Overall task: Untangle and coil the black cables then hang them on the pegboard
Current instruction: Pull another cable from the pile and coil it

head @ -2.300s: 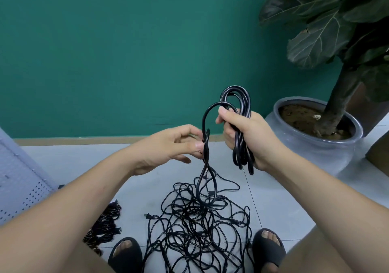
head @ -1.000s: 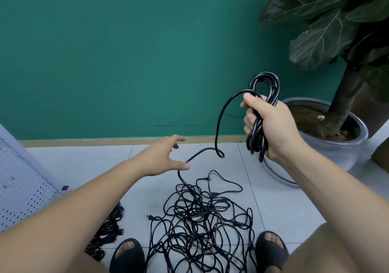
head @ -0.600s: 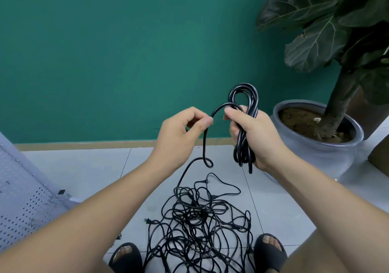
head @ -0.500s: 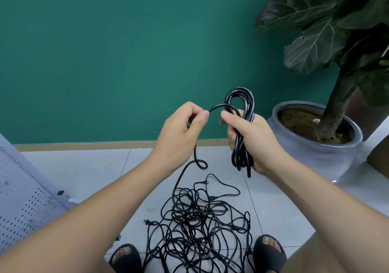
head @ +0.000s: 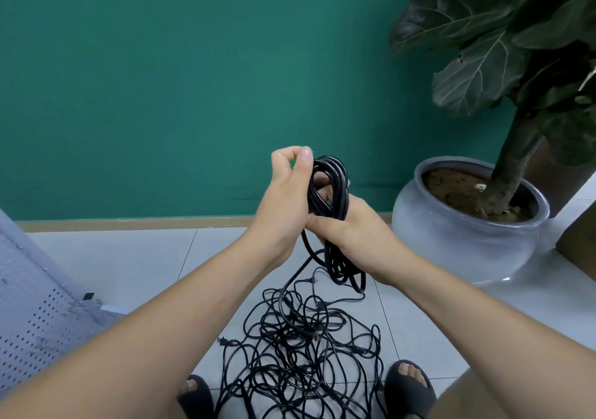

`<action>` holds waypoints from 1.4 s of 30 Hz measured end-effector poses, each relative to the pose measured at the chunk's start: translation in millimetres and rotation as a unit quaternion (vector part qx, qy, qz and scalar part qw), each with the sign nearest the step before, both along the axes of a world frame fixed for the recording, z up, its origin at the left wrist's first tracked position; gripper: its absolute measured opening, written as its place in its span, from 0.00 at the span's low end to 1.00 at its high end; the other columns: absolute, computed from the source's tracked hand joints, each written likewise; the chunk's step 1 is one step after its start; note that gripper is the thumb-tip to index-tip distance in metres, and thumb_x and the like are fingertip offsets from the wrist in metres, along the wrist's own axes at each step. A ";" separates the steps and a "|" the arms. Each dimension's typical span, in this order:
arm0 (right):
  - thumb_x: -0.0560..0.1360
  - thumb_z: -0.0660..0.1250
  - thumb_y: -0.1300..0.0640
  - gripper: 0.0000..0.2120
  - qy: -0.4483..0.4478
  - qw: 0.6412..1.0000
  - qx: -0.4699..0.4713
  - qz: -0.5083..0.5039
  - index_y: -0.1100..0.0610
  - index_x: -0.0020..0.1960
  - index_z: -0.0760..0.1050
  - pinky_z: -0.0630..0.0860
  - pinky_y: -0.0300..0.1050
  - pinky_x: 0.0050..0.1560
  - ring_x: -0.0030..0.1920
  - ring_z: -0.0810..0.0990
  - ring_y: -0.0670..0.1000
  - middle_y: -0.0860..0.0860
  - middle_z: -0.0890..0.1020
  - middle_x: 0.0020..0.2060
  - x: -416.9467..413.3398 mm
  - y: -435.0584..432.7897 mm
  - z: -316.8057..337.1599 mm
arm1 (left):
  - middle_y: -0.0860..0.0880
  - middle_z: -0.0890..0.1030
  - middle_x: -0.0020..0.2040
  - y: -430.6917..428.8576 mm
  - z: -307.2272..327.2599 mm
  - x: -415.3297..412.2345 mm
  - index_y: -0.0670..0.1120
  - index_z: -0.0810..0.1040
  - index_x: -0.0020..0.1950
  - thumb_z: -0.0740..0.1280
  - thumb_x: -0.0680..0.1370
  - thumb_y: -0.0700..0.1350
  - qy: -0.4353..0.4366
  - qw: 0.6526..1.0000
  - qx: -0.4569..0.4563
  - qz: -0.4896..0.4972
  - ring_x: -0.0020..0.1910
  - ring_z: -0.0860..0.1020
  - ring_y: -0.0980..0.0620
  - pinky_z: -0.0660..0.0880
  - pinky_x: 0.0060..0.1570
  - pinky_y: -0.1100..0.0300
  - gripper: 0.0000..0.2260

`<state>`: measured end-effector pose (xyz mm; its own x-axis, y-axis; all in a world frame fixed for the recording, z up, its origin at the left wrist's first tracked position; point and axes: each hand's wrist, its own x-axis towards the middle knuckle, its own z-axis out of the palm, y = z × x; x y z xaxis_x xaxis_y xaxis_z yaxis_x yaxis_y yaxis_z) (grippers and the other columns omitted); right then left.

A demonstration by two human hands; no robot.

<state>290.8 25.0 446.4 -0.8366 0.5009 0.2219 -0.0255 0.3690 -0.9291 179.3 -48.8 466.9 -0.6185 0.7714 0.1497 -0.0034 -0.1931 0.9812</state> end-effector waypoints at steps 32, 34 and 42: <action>0.84 0.69 0.59 0.09 -0.004 0.982 -0.190 0.000 0.60 0.46 0.77 0.76 0.45 0.32 0.28 0.75 0.54 0.56 0.75 0.32 9.1 4.0 8.1 | 0.51 0.85 0.45 -7.9 -14.3 -26.3 0.47 0.78 0.56 0.58 0.87 0.45 0.114 0.990 -0.067 -0.042 0.44 0.82 0.53 0.78 0.47 0.55 0.09; 0.85 0.68 0.58 0.10 0.025 0.978 -0.204 -0.019 0.58 0.44 0.76 0.74 0.44 0.32 0.29 0.75 0.55 0.56 0.74 0.33 13.2 11.5 15.0 | 0.54 0.86 0.47 -13.2 -34.6 -20.7 0.49 0.78 0.53 0.60 0.81 0.36 0.219 0.962 -0.123 -0.105 0.48 0.82 0.56 0.76 0.50 0.61 0.10; 0.85 0.67 0.58 0.07 0.073 0.966 -0.248 -0.016 0.62 0.51 0.76 0.70 0.44 0.31 0.28 0.72 0.53 0.54 0.72 0.32 13.2 7.2 21.9 | 0.55 0.76 0.54 -8.7 -76.5 -1.7 0.58 0.70 0.55 0.77 0.73 0.50 0.282 0.954 -0.101 -0.028 0.53 0.79 0.55 0.79 0.48 0.53 0.19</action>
